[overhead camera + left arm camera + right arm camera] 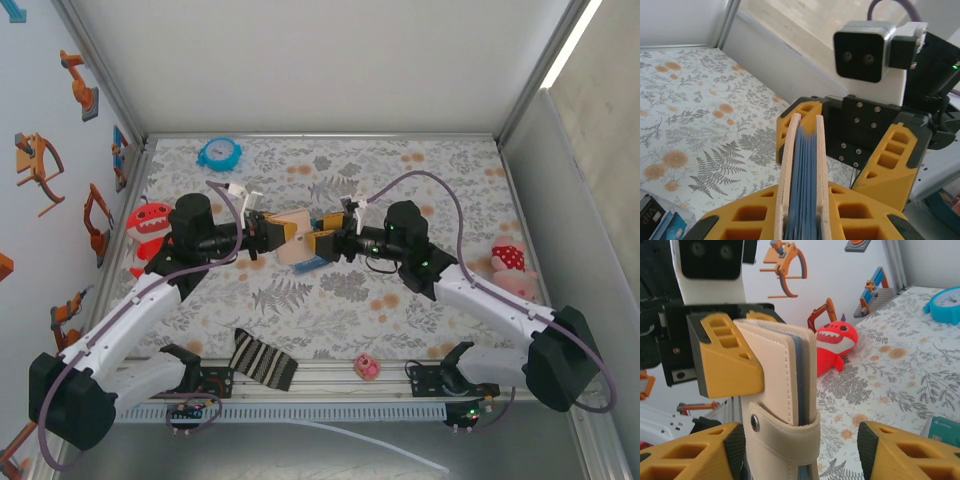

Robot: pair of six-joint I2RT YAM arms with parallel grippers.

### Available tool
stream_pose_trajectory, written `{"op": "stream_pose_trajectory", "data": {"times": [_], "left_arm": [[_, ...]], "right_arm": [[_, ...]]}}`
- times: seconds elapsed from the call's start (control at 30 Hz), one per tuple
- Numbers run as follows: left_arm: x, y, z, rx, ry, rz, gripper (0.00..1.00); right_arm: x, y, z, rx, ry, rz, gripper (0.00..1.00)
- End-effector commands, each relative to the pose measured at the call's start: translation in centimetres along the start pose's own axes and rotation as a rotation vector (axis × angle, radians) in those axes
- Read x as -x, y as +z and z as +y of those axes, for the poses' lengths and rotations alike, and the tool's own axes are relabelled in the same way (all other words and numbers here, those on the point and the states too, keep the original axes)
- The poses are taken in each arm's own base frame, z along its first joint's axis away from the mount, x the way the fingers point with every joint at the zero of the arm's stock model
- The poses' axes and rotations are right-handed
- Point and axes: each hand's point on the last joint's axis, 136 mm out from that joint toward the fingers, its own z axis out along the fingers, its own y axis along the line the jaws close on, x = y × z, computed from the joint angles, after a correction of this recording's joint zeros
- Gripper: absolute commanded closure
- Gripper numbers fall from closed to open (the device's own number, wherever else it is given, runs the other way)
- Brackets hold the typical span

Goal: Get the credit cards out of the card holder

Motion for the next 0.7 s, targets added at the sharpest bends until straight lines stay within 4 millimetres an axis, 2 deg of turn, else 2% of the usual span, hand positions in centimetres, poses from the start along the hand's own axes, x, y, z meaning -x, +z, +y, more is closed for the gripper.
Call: {"op": "stream_pose_trajectory", "data": {"times": [0.0, 0.27, 0.33, 0.4, 0.47, 0.5, 0.6, 0.67], "left_arm": [[0.9, 0.1, -1.2, -0.069, 0.023, -0.030, 0.89], [1.5, 0.8, -0.6, -0.087, -0.028, -0.062, 0.89], [1.6, 1.0, -0.4, -0.088, -0.039, -0.064, 0.89], [1.6, 1.2, -0.1, -0.088, -0.052, -0.063, 0.87], [1.6, 1.3, 0.1, -0.086, -0.060, -0.062, 0.80], [1.6, 1.4, 0.1, -0.086, -0.063, -0.061, 0.74], [1.5, 1.4, 0.3, -0.081, -0.072, -0.059, 0.58], [1.2, 1.4, 0.4, -0.075, -0.084, -0.051, 0.43]], "right_arm": [[0.7, 0.6, 1.7, 0.119, -0.002, -0.006, 0.47], [0.2, 1.4, 1.5, 0.152, 0.020, 0.016, 0.59], [0.1, 1.5, 1.5, 0.150, 0.020, 0.017, 0.69], [0.2, 1.4, 1.4, 0.139, 0.017, 0.015, 0.85], [0.3, 1.2, 1.3, 0.122, 0.009, 0.009, 0.97], [0.3, 1.1, 1.1, 0.104, 0.006, 0.006, 1.00], [0.4, 0.6, 0.4, 0.048, -0.001, -0.009, 1.00], [0.6, 0.3, 0.1, 0.016, -0.007, -0.024, 1.00]]}}
